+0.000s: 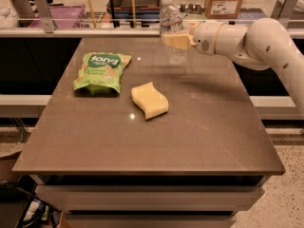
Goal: Place water bottle upright
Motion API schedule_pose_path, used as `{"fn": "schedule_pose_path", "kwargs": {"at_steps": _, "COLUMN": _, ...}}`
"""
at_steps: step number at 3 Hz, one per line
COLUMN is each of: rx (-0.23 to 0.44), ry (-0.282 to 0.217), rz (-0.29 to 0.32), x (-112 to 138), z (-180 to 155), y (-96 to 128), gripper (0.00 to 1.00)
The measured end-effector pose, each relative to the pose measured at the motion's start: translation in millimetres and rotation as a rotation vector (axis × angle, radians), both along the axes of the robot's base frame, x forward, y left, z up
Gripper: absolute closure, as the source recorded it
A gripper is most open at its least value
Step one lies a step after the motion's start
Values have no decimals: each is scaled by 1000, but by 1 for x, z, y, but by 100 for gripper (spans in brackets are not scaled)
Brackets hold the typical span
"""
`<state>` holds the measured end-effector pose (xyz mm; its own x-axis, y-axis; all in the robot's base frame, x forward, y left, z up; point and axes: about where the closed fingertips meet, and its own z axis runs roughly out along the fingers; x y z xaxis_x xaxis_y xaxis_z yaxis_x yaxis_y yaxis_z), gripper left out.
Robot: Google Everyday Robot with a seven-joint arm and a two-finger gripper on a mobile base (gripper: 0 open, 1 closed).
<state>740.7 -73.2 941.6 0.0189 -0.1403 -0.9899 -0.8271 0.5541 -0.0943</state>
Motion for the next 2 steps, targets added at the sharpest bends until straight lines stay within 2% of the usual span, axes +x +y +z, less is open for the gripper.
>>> {"fn": "schedule_pose_path", "kwargs": {"at_steps": 2, "rx": 19, "ry": 44, "rz": -2, "x": 6, "z": -33, "y": -2, "gripper": 100}}
